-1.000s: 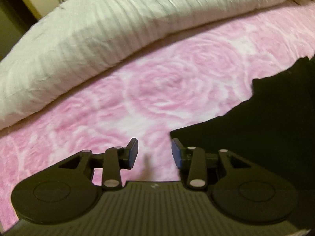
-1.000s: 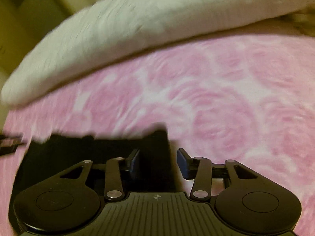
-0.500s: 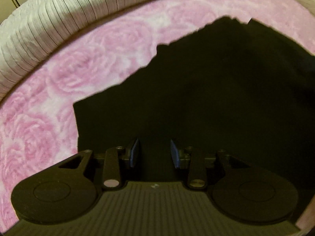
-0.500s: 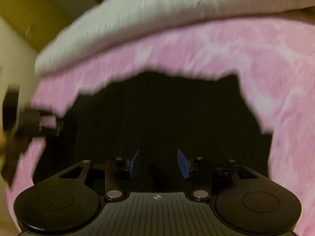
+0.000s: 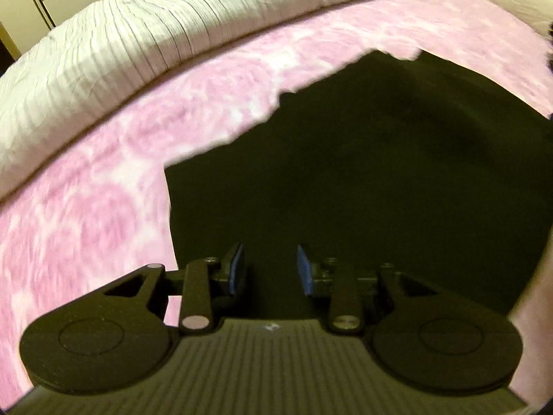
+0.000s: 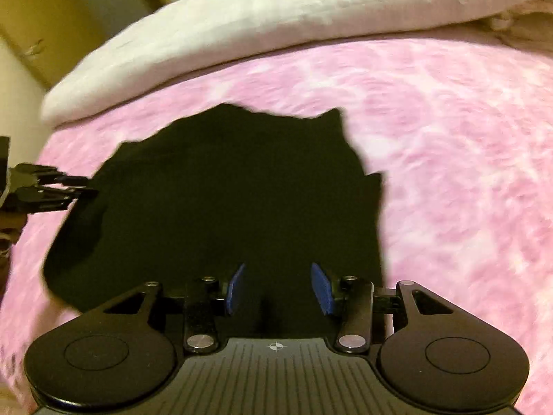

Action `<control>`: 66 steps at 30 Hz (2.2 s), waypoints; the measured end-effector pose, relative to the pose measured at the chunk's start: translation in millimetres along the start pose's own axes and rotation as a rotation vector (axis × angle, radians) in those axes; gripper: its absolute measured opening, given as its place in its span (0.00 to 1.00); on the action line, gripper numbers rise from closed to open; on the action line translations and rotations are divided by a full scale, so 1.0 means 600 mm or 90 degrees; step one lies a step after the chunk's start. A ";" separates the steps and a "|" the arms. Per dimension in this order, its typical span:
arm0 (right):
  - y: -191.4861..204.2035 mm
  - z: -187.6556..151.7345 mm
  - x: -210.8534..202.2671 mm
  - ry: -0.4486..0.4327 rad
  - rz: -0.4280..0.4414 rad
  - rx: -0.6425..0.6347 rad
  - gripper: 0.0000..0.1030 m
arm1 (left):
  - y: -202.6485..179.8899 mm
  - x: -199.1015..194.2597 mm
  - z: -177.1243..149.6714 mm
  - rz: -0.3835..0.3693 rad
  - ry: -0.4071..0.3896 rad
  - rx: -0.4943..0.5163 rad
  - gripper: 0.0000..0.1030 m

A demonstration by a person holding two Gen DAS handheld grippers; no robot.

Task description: Fold clothes

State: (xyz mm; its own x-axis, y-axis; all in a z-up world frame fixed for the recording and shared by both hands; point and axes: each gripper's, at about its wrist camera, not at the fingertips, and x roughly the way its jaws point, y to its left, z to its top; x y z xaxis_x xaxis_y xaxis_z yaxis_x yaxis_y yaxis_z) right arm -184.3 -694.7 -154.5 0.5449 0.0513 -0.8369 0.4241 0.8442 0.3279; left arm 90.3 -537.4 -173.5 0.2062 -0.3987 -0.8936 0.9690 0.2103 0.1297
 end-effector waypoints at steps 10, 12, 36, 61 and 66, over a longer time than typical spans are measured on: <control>-0.008 -0.091 0.067 0.104 -0.036 -0.009 0.45 | -0.023 0.024 -0.128 0.026 0.079 0.018 0.30; 0.008 -0.088 0.061 0.120 -0.061 -0.039 0.45 | -0.021 0.008 -0.126 0.035 0.079 0.013 0.30; 0.183 -0.115 0.049 0.106 -0.098 -0.014 0.47 | -0.063 -0.098 -0.245 0.095 0.075 0.111 0.21; 0.312 -0.114 -0.128 0.033 -0.129 0.021 0.77 | -0.192 -0.345 -0.215 0.131 0.072 -0.083 0.55; 0.315 -0.123 -0.145 0.023 -0.113 0.014 0.77 | -0.212 -0.371 -0.229 0.141 0.068 -0.089 0.56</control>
State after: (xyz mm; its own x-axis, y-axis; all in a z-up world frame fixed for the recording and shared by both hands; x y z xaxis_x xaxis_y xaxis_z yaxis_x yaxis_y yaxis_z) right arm -205.3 -500.2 -52.0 0.4333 -0.0780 -0.8979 0.5270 0.8301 0.1822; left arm -97.9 -352.8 -50.1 0.3881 -0.2344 -0.8913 0.8720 0.4063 0.2729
